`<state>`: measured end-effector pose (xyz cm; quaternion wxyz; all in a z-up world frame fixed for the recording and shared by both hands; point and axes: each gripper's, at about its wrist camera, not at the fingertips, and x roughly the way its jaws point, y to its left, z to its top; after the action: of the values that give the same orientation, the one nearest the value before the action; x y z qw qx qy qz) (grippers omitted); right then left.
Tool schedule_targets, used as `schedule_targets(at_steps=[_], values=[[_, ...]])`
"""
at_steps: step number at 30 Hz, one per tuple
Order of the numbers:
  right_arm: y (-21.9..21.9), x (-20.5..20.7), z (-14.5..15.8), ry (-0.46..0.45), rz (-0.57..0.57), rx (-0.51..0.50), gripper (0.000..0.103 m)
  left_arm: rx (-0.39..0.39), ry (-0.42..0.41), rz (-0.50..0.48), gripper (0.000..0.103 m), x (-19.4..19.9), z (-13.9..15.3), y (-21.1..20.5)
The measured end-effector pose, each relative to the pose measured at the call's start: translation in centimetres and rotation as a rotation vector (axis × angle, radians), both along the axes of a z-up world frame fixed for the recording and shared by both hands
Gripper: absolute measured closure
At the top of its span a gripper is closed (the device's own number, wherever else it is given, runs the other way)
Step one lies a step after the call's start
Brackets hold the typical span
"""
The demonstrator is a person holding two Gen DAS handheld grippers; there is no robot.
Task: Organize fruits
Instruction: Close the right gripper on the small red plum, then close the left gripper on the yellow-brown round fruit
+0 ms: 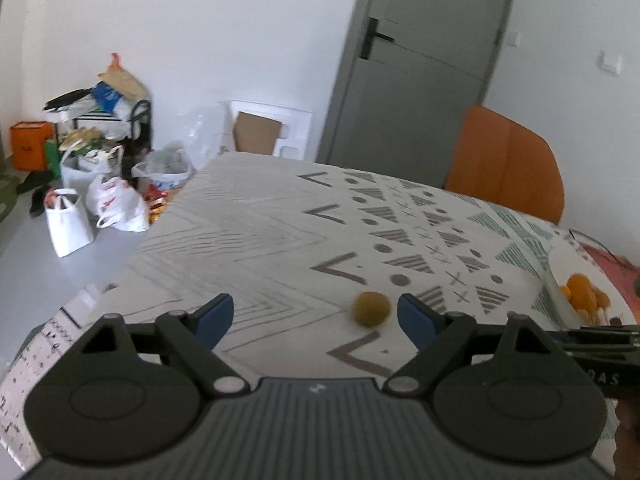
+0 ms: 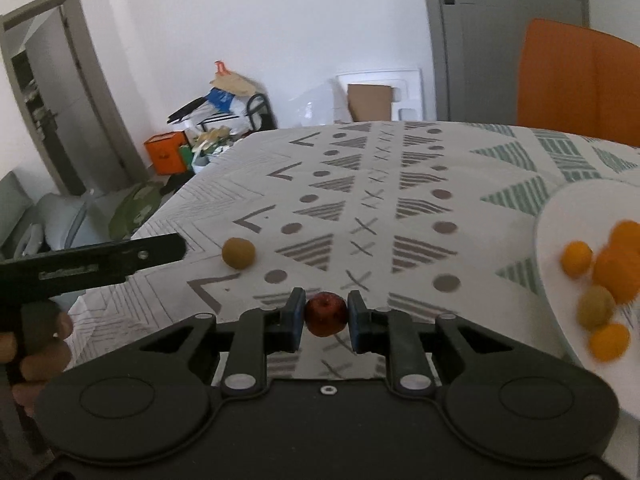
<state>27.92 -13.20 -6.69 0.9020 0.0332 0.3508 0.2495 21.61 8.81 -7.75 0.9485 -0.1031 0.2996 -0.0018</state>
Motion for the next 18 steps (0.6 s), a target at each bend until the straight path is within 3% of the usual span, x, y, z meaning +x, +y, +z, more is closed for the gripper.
schedule_targets(at_steps=[14, 17, 18], values=[[-3.2, -1.2, -0.7, -0.009, -0.104, 0.026, 0.082, 0.069, 0.034, -0.06, 0.025, 2.6, -1.8, -3.2], [-3.8, -1.3, -0.9, -0.006, -0.121, 0.029, 0.082, 0.097, 0.044, -0.038, 0.043, 3.3, -2.3, -3.5], [-3.9, -1.3, -1.0, -0.004, -0.126, 0.029, 0.082, 0.109, 0.04, -0.037, 0.055, 3.4, -2.3, -3.7]])
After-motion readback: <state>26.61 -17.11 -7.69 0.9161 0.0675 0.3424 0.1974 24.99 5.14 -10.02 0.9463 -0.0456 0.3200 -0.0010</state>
